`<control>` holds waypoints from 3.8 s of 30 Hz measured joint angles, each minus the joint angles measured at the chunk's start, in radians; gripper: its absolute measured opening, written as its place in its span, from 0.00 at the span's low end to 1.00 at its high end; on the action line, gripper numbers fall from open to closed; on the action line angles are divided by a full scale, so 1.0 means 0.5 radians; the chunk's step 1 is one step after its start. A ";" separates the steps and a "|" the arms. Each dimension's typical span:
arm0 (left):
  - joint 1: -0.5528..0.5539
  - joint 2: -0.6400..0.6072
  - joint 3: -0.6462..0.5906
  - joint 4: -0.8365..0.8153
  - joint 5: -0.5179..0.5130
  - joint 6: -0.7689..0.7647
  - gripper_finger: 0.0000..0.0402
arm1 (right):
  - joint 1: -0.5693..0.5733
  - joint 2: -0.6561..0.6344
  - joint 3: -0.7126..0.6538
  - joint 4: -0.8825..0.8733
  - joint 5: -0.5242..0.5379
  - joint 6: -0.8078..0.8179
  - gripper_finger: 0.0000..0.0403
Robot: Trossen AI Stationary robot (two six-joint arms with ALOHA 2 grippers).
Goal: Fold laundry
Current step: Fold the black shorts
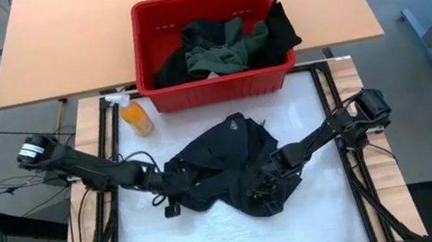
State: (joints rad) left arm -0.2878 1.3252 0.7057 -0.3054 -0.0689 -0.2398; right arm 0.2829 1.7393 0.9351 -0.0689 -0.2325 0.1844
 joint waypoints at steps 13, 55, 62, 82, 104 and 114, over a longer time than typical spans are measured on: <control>0.155 0.128 0.039 0.881 0.002 0.190 0.51 | 0.024 0.000 0.001 0.038 0.005 0.004 0.05; 0.482 1.042 0.220 2.044 1.861 -0.283 0.27 | 0.085 0.000 -0.002 -0.040 -0.002 -0.095 0.06; 0.312 1.042 0.265 2.041 2.147 -0.446 0.02 | 0.085 0.000 -0.002 -0.102 -0.100 0.026 0.11; -0.148 0.671 0.276 0.387 1.173 -0.071 0.00 | 0.184 -0.024 0.218 -0.735 0.002 -0.049 0.32; -0.639 0.445 0.319 0.043 0.419 -0.653 0.24 | 0.251 -0.028 0.182 -0.099 0.531 -0.302 0.30; -0.521 0.435 0.578 -0.446 0.527 -0.600 0.44 | 0.254 -0.028 0.301 -0.413 0.529 -0.250 0.30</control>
State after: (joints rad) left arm -0.5485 1.5429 0.9945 -0.5284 0.1944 -0.5397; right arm 0.4098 1.7252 1.0858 -0.2753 0.0322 0.0592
